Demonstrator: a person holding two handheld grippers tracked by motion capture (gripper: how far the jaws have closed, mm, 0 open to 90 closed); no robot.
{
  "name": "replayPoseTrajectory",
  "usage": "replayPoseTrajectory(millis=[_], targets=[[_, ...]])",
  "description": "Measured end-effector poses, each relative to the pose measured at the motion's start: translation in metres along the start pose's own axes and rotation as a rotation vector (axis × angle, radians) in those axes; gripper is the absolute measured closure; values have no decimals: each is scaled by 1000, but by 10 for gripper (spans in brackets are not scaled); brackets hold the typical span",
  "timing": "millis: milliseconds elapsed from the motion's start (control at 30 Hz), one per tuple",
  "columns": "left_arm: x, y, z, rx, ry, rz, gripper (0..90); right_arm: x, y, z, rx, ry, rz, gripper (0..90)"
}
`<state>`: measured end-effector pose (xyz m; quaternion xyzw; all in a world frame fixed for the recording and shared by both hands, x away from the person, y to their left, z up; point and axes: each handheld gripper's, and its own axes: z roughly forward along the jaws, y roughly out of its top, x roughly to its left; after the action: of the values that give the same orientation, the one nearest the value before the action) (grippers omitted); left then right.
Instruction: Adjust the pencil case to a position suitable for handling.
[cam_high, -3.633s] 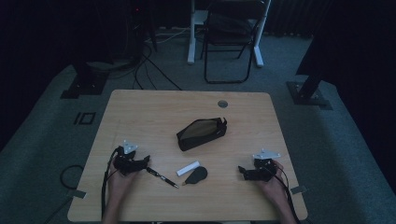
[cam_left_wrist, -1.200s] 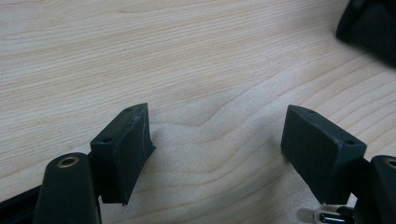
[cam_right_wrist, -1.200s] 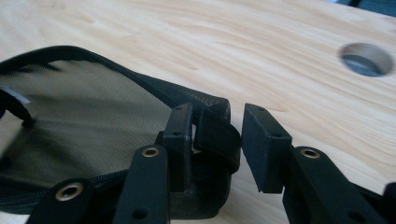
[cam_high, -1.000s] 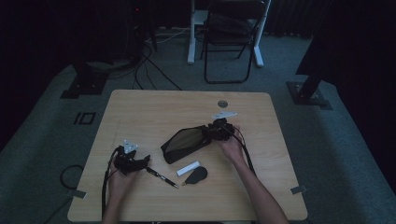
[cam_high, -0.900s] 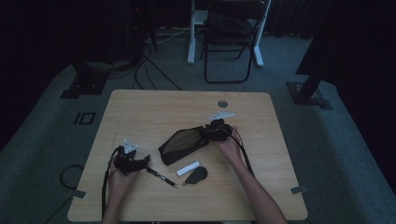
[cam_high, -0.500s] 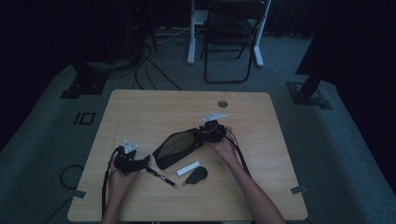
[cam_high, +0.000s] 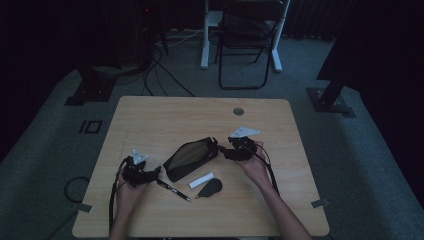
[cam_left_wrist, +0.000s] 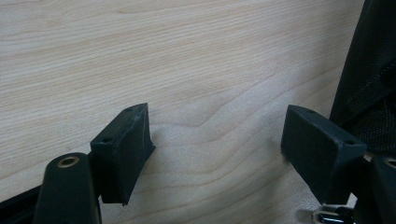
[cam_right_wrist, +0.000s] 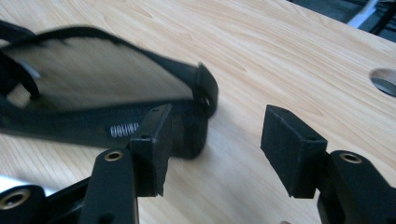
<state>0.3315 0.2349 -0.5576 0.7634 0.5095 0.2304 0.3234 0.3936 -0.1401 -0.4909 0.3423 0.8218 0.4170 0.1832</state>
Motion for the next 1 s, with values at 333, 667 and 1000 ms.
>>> replayPoseTrajectory(millis=[333,667,1000], targets=[[0,0,0,1,-1,1,245,3,-53,-25,71,-86,-35,390],[-1,-1,-1,-3,-3,1,272,2,-90,-49,93,-132,-29,378],[-6,0,-11,18,-32,40,416,-11,-115,-52,75,-137,38,380]])
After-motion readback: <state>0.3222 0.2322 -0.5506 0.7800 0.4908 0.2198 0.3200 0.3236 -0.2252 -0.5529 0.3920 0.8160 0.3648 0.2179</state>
